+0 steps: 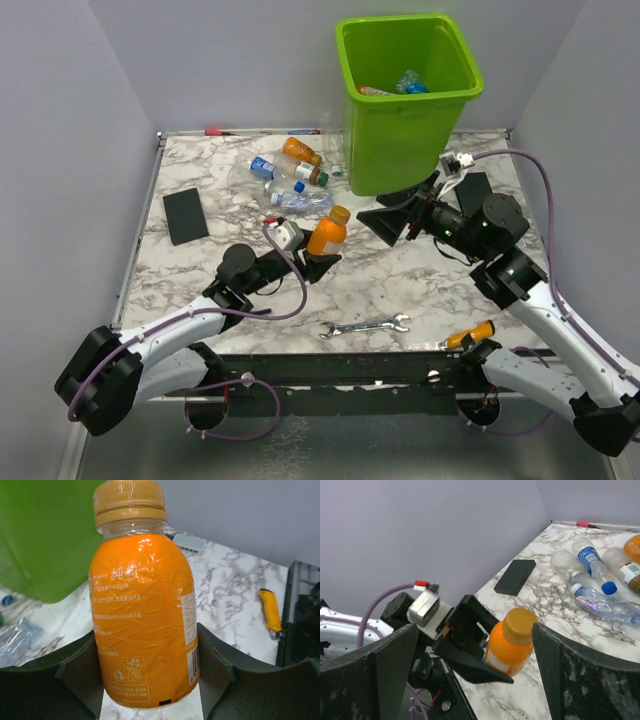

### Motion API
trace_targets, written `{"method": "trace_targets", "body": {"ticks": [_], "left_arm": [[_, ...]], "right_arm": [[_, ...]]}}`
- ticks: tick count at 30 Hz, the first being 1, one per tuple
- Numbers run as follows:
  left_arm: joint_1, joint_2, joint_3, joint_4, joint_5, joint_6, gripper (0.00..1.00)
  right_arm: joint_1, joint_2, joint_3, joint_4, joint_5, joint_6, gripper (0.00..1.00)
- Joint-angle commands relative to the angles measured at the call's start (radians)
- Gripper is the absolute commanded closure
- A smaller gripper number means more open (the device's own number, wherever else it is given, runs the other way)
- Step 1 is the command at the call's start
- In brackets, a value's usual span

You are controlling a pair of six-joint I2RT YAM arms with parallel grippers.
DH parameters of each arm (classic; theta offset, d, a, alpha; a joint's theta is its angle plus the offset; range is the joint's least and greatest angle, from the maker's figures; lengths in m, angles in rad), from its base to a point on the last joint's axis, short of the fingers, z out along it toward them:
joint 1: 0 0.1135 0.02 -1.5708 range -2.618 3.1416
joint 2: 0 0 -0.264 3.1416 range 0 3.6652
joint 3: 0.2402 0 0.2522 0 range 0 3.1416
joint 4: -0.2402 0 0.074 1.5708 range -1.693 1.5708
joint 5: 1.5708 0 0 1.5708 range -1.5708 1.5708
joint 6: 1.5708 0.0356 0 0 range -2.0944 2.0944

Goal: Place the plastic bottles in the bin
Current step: Pick up the plastic bottle at the center of the board.

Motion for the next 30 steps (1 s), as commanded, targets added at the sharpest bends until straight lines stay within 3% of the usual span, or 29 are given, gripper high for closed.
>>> {"method": "trace_targets", "body": {"ticks": [1,8,14,23,30], "left_arm": [[-0.032,-0.008,-0.006,0.285,0.116,-0.059,0.69],[-0.078,-0.018,-0.022,0.287,0.096,-0.025,0.69],[-0.093,-0.024,-0.034,0.287,0.05,0.003,0.7],[-0.092,-0.035,-0.036,0.279,-0.004,0.026,0.7],[-0.094,-0.031,-0.037,0.274,-0.01,0.026,0.7]], "right_arm": [[0.009,0.058,0.027,0.086,-0.015,0.027,0.0],[0.147,0.163,0.091,0.034,0.178,-0.016,0.01],[0.182,0.206,0.109,-0.001,0.237,-0.005,0.12],[0.187,0.186,0.073,-0.051,0.263,0.009,0.28],[0.19,0.227,0.095,-0.09,0.197,0.016,0.25]]}}
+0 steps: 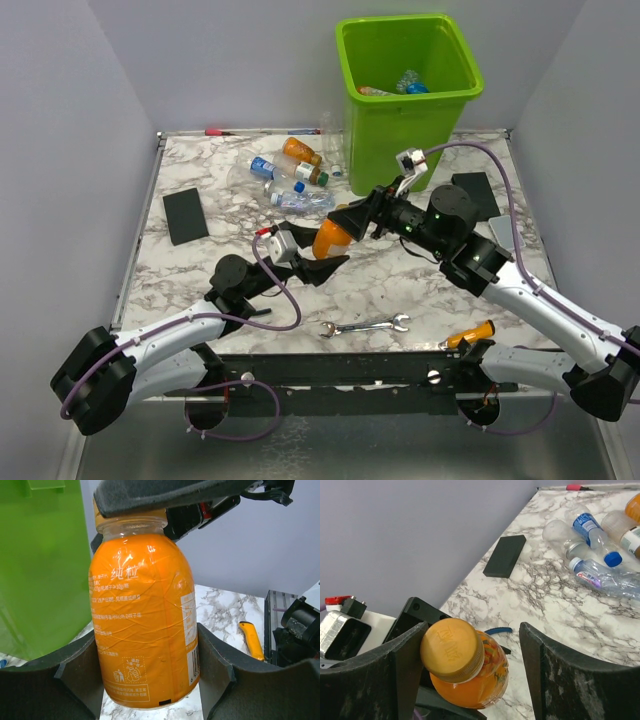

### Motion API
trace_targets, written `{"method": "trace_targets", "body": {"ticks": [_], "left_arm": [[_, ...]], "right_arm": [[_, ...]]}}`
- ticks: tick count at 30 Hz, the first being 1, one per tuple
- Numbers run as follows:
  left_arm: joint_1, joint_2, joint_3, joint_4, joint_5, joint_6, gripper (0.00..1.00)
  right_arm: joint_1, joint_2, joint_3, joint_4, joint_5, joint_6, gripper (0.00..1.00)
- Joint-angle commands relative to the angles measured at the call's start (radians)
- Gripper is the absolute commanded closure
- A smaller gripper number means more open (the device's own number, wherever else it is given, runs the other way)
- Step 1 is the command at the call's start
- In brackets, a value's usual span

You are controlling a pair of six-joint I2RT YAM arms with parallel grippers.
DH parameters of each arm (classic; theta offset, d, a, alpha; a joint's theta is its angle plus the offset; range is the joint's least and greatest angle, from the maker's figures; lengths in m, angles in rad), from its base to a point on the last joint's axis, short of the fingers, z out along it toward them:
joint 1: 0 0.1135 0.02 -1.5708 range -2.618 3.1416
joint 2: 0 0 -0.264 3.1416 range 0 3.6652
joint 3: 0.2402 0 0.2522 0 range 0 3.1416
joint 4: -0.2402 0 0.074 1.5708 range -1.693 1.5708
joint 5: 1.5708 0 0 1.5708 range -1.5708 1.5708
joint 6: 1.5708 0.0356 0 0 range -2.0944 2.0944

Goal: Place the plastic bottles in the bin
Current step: Pick up the plastic bottle at the center of the board.

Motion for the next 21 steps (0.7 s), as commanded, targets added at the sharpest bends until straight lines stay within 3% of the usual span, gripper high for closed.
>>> {"method": "trace_targets", "body": {"ticks": [1,5,7,11,12,18,21], "left_arm": [[-0.004,-0.013,-0.009,0.031,-0.025,0.018,0.7],[-0.007,-0.019,-0.012,0.026,-0.03,0.023,0.69],[-0.009,-0.021,-0.012,0.024,-0.032,0.026,0.62],[-0.015,-0.03,-0.006,-0.003,-0.047,0.02,0.05],[-0.017,-0.037,-0.006,-0.012,-0.061,0.017,0.01],[-0.031,-0.126,-0.028,-0.023,-0.266,0.052,0.01],[-0.033,-0.171,-0.041,-0.023,-0.407,0.067,0.01]], "right_arm": [[0.012,0.025,0.012,-0.054,-0.024,0.003,0.28],[0.013,0.02,0.0,-0.055,-0.007,0.007,0.48],[0.014,0.014,-0.001,-0.057,-0.005,0.008,0.61],[0.013,-0.016,0.026,-0.091,0.034,-0.019,0.91],[0.014,-0.025,0.052,-0.117,0.057,-0.037,0.99],[0.013,-0.018,0.393,-0.35,0.349,-0.246,1.0],[0.012,0.008,0.543,-0.317,0.535,-0.354,1.0]]}}
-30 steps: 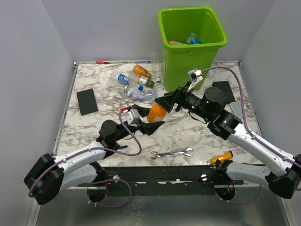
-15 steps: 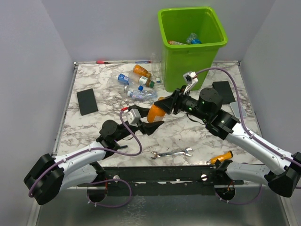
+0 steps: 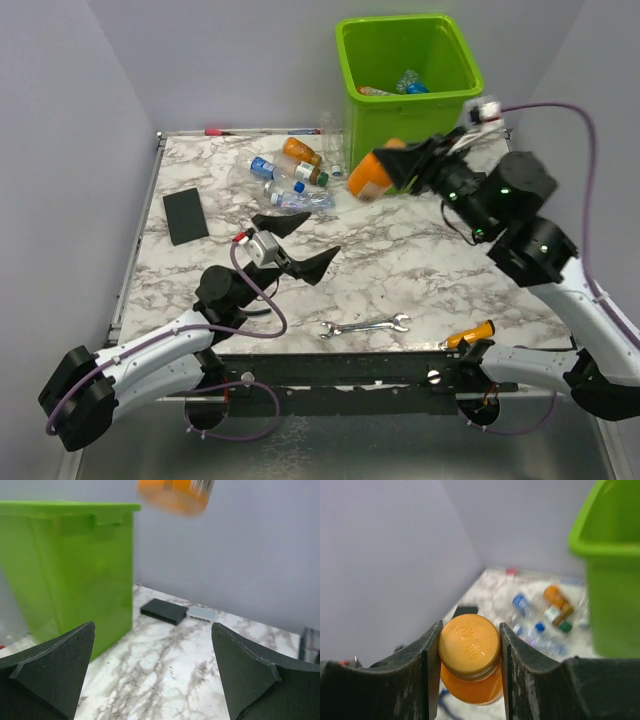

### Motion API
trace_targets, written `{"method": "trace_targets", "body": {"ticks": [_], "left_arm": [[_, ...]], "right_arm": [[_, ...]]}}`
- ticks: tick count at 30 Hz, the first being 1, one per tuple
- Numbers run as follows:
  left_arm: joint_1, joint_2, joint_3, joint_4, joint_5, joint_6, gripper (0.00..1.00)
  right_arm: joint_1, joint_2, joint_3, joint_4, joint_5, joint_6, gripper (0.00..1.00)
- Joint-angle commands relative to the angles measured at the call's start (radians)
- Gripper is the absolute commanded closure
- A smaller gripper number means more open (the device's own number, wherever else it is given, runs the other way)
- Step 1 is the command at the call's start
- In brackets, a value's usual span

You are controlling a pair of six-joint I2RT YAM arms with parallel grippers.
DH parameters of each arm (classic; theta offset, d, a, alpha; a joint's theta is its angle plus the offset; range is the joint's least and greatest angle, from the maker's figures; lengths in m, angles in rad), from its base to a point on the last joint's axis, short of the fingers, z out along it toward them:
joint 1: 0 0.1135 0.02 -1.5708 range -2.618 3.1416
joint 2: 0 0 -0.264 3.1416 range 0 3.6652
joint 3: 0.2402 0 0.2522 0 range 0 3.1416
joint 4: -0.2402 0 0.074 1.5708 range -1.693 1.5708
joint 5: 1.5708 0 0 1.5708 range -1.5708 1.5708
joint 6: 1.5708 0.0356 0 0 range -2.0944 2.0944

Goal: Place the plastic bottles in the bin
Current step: Pick up the plastic bottle at the center of the board, then place the plastic bottle in the trash bin.

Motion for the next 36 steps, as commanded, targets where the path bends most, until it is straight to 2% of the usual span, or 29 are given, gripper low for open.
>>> {"method": "trace_targets", "body": {"ticks": [1,6,8,11,15,18,24,29,33,34,36], "left_arm": [[-0.006,-0.071,-0.026,0.003,-0.276,0.041,0.01],[-0.008,-0.1,-0.028,-0.02,-0.469,0.023,0.01],[-0.007,-0.105,-0.022,-0.047,-0.549,0.008,0.01],[-0.008,-0.103,-0.005,-0.098,-0.629,0.004,0.01],[-0.008,-0.097,0.001,-0.117,-0.635,0.015,0.01],[-0.008,-0.093,0.004,-0.128,-0.66,0.019,0.01],[-0.013,-0.092,0.013,-0.153,-0.691,0.035,0.01],[-0.014,-0.08,0.026,-0.18,-0.701,0.023,0.01],[-0.013,-0.071,0.034,-0.198,-0.718,0.026,0.01],[-0.014,-0.069,0.035,-0.2,-0.72,0.027,0.01],[-0.014,-0.065,0.038,-0.206,-0.722,0.029,0.01]], "right_arm": [[0.001,0.013,0.217,0.018,0.36,-0.217,1.0],[-0.013,0.125,0.274,0.296,0.617,-0.455,1.0],[-0.049,0.173,0.273,0.459,0.659,-0.521,1.0],[-0.156,0.248,0.283,0.624,0.627,-0.503,1.0],[-0.314,0.391,0.352,0.698,0.568,-0.385,1.0],[-0.406,0.517,0.467,0.632,0.557,-0.286,1.0],[-0.471,0.702,0.645,0.497,0.561,-0.252,1.0],[-0.489,0.793,0.716,0.378,0.534,-0.226,0.83],[-0.511,0.806,0.687,0.326,0.517,-0.171,0.8],[-0.516,0.807,0.679,0.312,0.5,-0.151,0.76],[-0.522,0.805,0.672,0.284,0.463,-0.125,0.57]]}}
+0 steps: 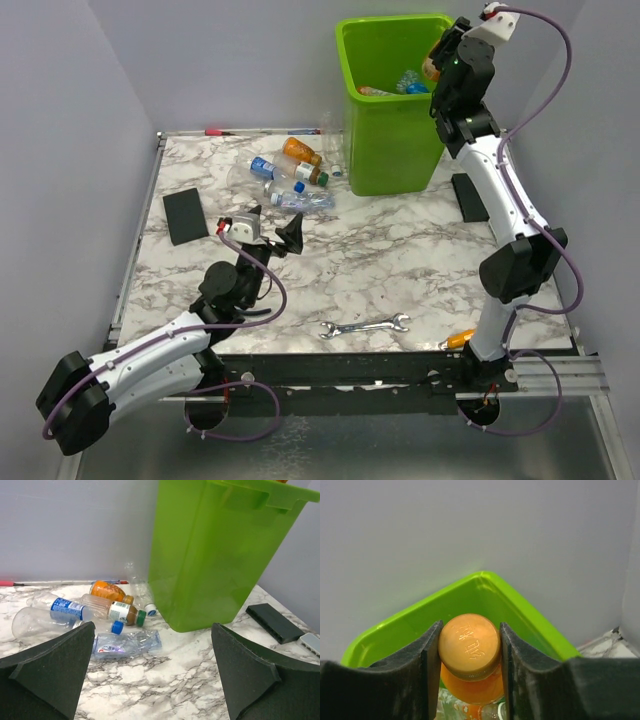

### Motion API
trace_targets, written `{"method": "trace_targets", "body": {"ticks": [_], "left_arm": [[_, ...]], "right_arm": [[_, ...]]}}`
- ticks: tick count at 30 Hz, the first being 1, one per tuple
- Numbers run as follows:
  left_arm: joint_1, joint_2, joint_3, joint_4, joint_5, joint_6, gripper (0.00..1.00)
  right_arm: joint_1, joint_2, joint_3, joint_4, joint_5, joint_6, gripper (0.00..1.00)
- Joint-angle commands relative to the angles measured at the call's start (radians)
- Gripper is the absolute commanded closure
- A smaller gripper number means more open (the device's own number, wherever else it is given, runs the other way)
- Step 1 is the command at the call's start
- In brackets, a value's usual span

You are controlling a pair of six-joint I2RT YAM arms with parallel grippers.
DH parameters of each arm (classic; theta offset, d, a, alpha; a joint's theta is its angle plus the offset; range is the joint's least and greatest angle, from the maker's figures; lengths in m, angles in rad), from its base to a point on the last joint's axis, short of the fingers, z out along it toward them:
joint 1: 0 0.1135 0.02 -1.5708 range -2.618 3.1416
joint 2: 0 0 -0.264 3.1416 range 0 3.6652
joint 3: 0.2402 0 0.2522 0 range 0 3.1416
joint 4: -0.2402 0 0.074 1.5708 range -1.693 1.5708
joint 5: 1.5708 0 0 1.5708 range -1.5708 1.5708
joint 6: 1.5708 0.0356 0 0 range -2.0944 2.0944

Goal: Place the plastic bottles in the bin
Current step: Place the plastic bottle in the trash bin.

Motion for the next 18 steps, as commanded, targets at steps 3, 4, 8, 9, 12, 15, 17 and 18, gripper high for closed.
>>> {"method": "trace_targets", "body": {"ticks": [3,4,8,9,12,15,17,18], "left_arm": [[-0.006,0.019,0.036,-0.038,-0.037,0.012,0.01],[-0.006,0.021,0.037,-0.039,-0.036,0.011,0.01],[-0.005,0.036,0.043,-0.047,-0.032,0.01,0.01],[-0.005,0.039,0.045,-0.051,-0.033,0.009,0.01],[-0.004,0.04,0.047,-0.056,-0.04,0.011,0.01],[-0.005,0.038,0.047,-0.058,-0.053,0.013,0.01],[-0.005,0.042,0.047,-0.059,-0.062,0.011,0.01],[-0.006,0.046,0.048,-0.06,-0.065,0.009,0.01]], "right_arm": [[-0.024,-0.003,-0.027,-0.09,-0.112,0.095,0.33],[-0.024,-0.008,-0.023,-0.09,-0.13,0.103,0.29],[-0.023,0.017,0.111,-0.181,-0.228,0.131,0.16],[-0.023,0.019,0.145,-0.202,-0.25,0.149,0.13],[-0.014,-0.023,0.169,-0.213,-0.313,0.184,0.04],[0.019,-0.117,0.103,-0.179,-0.365,0.202,0.0],[0.053,-0.194,0.034,-0.168,-0.394,0.212,0.0],[0.074,-0.237,-0.014,-0.157,-0.416,0.213,0.0]]}}
